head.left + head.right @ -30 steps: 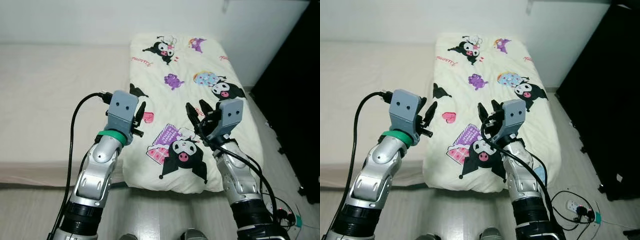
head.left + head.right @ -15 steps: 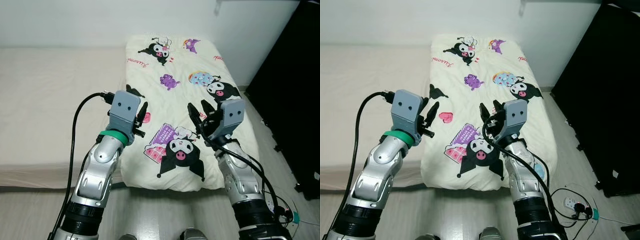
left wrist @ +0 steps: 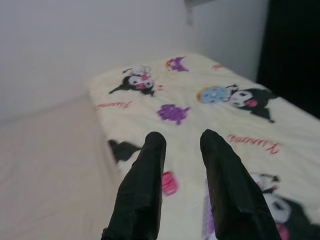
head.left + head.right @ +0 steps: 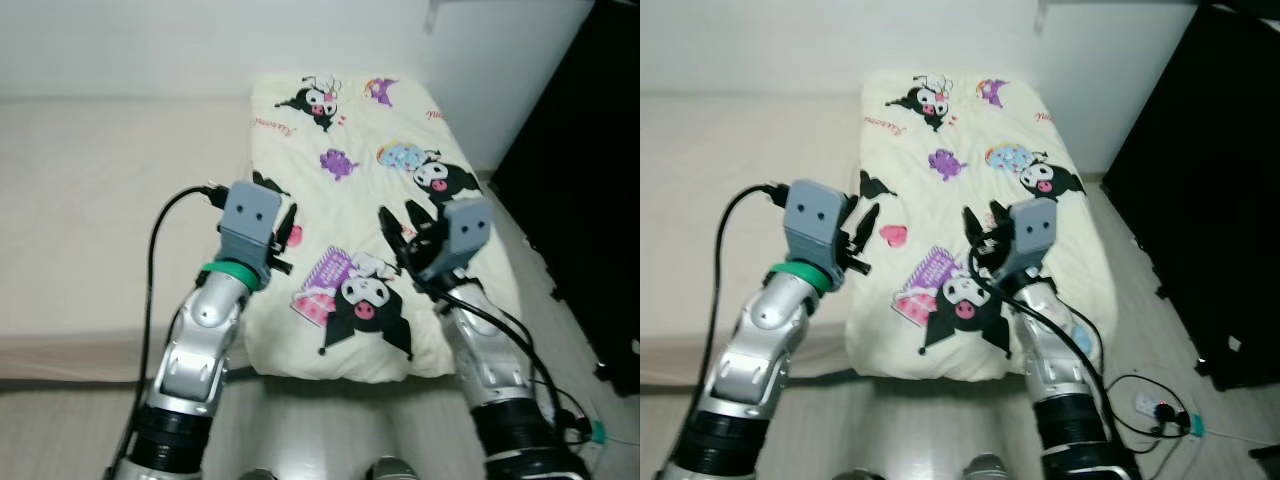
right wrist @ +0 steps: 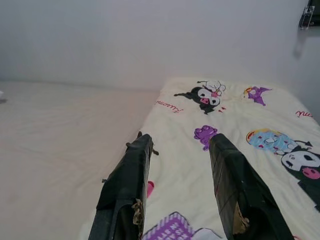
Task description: Clean up the room
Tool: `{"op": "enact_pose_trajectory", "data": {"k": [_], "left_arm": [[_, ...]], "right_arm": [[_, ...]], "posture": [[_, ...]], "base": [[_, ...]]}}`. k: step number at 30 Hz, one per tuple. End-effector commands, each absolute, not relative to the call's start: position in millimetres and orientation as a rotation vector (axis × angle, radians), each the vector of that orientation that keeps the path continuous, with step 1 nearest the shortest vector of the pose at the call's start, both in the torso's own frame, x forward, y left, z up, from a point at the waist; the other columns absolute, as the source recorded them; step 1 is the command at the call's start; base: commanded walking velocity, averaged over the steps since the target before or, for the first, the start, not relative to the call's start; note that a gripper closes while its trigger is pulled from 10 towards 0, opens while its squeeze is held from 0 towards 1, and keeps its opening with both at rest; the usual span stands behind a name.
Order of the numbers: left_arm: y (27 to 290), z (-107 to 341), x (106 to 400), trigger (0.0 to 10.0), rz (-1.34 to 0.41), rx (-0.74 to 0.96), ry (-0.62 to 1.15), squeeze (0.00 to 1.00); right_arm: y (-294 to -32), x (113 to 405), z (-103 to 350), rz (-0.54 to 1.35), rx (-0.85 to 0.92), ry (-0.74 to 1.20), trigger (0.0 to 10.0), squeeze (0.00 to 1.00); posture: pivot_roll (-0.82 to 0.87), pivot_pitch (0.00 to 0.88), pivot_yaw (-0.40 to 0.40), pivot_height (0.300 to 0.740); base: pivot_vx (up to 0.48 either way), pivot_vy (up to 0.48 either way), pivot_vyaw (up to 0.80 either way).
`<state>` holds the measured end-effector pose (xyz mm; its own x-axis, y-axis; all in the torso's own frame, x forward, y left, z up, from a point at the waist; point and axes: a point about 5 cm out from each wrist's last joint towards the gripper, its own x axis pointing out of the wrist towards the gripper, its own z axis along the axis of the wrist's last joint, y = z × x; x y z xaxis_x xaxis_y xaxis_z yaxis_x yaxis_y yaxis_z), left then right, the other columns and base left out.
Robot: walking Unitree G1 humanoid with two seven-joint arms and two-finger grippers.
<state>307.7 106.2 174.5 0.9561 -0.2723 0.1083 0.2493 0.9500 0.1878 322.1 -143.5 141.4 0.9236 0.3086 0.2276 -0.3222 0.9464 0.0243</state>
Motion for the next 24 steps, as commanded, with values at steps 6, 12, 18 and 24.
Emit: {"op": "enact_pose_trajectory", "data": {"k": [6, 12, 18, 24], "left_arm": [[111.7, 171.3, 307.9, 10.0, -0.244, 0.167, -0.122, 0.0], [112.3, 172.0, 308.0, 10.0, -0.241, 0.17, -0.126, 0.0], [111.7, 173.4, 308.0, 10.0, -0.244, 0.178, -0.138, 0.0], [110.9, 174.8, 307.8, 10.0, -0.248, 0.188, -0.151, 0.0]], "right_arm": [[-137.5, 321.0, 134.5, 0.337, 0.061, -0.198, 10.0, 0.0], [-138.2, 321.2, 134.3, 0.333, 0.062, -0.198, 10.0, 0.0], [-138.2, 321.4, 134.3, 0.331, 0.063, -0.198, 10.0, 0.0], [-138.0, 321.5, 133.8, 0.332, 0.06, -0.197, 10.0, 0.0]], "posture": [[0.0, 0.034, 0.009, 0.74], [0.0, 0.035, 0.01, 0.74], [0.0, 0.036, 0.012, 0.74], [0.0, 0.037, 0.012, 0.74]], "base": [[0.0, 0.046, 0.0], [0.0, 0.0, 0.0], [0.0, 0.0, 0.0], [0.0, -0.179, 0.0]]}}
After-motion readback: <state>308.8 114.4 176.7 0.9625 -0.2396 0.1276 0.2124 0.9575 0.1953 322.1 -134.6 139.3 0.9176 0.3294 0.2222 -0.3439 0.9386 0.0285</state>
